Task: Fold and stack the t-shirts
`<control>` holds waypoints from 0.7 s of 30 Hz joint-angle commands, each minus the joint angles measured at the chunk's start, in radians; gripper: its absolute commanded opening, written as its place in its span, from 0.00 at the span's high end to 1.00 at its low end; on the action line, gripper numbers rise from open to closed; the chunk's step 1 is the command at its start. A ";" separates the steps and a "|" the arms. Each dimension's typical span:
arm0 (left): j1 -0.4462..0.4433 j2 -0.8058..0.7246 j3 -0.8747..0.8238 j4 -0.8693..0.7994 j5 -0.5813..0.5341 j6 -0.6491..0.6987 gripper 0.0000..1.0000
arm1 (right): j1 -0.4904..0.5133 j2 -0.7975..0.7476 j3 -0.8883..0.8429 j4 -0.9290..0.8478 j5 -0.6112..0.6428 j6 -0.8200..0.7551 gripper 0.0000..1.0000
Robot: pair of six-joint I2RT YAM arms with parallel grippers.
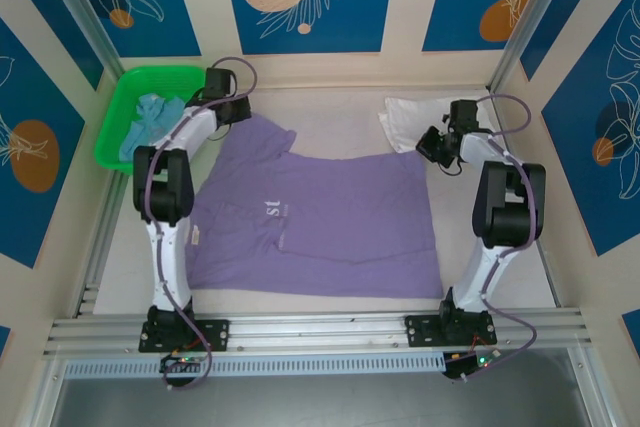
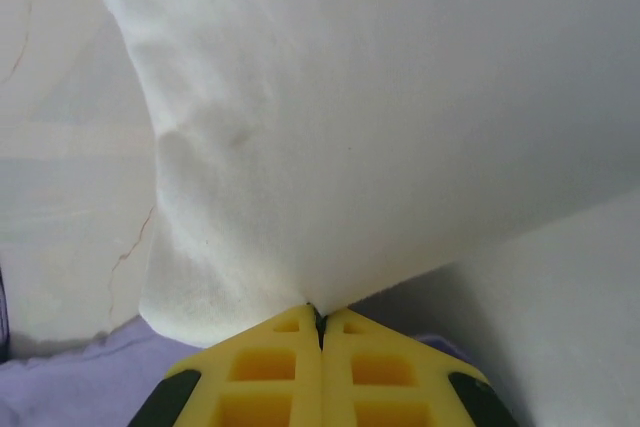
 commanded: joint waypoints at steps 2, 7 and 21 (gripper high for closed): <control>-0.002 -0.153 -0.137 0.099 -0.033 0.023 1.00 | -0.003 -0.080 -0.067 0.016 -0.017 -0.007 0.98; -0.002 -0.115 -0.103 0.030 -0.026 0.021 1.00 | -0.010 -0.001 -0.032 0.017 -0.041 -0.004 0.97; -0.006 -0.085 -0.134 0.097 0.000 -0.057 1.00 | -0.055 -0.029 -0.047 0.010 -0.093 0.057 0.51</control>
